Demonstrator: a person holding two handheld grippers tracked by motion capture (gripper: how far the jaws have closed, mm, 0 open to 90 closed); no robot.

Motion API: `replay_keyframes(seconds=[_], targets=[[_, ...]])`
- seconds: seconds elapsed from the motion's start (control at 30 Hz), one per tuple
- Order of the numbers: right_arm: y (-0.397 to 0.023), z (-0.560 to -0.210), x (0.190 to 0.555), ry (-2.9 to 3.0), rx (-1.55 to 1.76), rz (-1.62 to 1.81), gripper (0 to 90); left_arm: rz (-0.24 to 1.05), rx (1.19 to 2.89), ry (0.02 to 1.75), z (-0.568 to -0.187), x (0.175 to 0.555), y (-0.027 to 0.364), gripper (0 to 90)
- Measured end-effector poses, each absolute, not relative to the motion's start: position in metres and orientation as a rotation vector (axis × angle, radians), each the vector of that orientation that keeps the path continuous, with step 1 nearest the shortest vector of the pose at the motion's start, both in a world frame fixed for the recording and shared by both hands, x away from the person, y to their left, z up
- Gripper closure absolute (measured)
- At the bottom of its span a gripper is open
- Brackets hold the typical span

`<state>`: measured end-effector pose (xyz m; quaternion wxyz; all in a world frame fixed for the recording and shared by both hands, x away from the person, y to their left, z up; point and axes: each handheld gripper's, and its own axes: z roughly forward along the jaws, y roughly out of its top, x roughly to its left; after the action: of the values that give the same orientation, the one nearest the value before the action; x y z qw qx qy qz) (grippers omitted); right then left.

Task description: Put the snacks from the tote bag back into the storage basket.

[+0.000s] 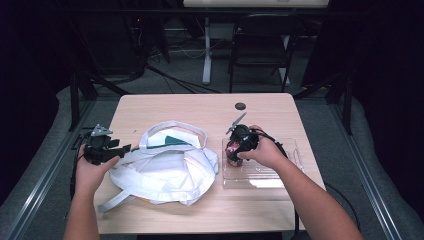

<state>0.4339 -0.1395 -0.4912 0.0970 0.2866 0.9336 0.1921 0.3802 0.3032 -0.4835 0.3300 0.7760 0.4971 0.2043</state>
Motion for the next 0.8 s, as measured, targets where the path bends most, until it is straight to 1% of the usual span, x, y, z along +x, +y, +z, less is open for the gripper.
replay_keyframes(seconds=[0.8], targets=[[-0.140,-0.504,0.437,2.766,0.861,0.600,25.3,0.534,2.037,1.301,-0.484,0.380,0.302,47.7]])
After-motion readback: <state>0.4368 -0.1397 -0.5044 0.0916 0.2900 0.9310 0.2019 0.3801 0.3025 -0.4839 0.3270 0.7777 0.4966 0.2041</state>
